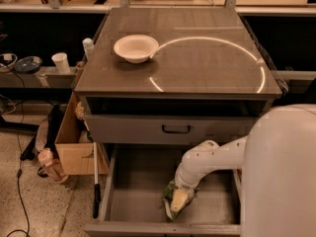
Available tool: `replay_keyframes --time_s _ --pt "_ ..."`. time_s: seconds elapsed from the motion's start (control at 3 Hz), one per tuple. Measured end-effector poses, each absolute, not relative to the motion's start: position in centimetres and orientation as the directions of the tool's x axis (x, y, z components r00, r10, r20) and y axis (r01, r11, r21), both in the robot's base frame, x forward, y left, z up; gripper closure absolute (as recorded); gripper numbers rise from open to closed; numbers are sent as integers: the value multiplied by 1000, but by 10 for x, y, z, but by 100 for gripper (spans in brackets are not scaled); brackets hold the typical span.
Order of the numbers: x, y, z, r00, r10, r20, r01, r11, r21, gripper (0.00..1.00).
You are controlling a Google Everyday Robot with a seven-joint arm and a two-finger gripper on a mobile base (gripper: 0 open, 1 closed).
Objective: Pick green jalapeno chip bag from middle drawer and place on counter
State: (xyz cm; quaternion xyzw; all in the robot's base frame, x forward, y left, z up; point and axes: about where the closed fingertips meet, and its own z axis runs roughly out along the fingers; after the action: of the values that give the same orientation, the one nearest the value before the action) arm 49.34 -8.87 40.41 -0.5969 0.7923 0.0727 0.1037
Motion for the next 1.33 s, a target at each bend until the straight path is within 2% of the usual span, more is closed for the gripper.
replay_keyframes --time_s 0.67,1.0,1.33 --pt "473 -88 366 -307 -947 -96 -951 308 5 0" --pt "473 -88 366 -307 -947 -96 -951 308 5 0" --pt "473 -88 366 -307 -947 -96 -951 308 5 18"
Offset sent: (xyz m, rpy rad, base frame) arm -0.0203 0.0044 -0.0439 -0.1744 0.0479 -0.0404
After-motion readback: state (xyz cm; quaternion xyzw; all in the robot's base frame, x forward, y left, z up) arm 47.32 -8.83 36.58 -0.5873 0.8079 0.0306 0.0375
